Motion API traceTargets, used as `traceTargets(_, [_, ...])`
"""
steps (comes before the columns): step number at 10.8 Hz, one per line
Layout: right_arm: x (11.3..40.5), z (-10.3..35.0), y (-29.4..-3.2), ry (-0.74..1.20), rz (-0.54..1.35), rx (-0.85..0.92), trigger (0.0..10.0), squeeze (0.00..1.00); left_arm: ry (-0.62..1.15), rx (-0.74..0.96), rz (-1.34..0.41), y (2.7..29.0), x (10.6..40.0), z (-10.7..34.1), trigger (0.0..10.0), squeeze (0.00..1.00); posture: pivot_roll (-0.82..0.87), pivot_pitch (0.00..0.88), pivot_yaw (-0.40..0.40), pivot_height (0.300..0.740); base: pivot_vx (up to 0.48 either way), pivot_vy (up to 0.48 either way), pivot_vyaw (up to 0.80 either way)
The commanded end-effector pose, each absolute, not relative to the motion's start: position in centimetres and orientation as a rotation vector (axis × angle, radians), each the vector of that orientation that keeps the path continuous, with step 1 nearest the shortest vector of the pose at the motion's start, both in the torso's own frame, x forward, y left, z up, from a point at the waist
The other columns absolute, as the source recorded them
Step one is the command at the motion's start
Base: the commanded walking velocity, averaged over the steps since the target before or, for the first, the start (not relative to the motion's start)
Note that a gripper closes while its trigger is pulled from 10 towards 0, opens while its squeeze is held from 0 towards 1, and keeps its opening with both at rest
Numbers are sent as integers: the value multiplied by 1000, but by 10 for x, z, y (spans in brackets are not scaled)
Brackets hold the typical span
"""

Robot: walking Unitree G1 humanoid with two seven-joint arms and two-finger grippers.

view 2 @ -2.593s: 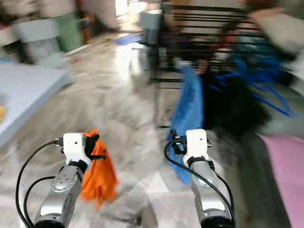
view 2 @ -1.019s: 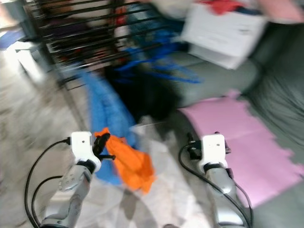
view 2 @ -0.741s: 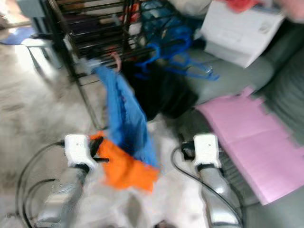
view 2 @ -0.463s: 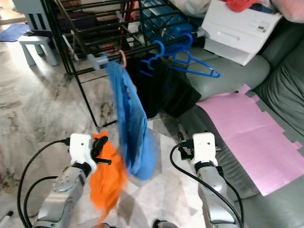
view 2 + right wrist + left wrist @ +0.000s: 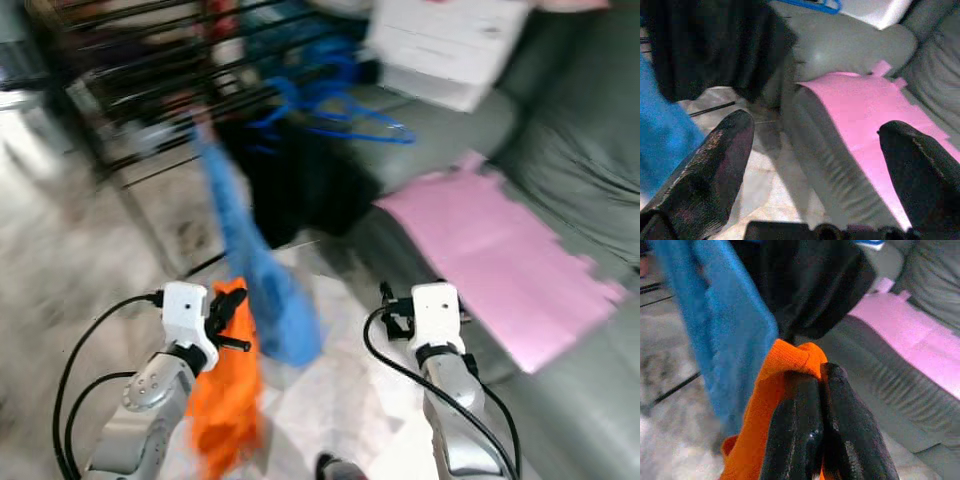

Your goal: Hang hanger

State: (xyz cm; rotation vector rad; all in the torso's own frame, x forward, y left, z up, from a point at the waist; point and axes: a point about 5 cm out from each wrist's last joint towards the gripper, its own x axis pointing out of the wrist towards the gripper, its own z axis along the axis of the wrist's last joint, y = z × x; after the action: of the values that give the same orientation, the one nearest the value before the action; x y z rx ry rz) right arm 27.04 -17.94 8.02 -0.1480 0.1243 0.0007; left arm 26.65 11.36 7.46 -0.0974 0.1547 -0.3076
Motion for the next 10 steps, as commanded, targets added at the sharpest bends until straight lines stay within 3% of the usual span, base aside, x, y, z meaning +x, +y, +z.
traceTargets(1, [271,86,-181,105,5,-158,10000,0,128,-94,-324,112,269,80,10000,0,-79,135,-27,740,405,259,-506])
traceTargets(10, [268,92,-182,90,37,-224,10000,0,149,-114,-324,104,270,75,10000,0,-115,136,-38,740,399,266,0])
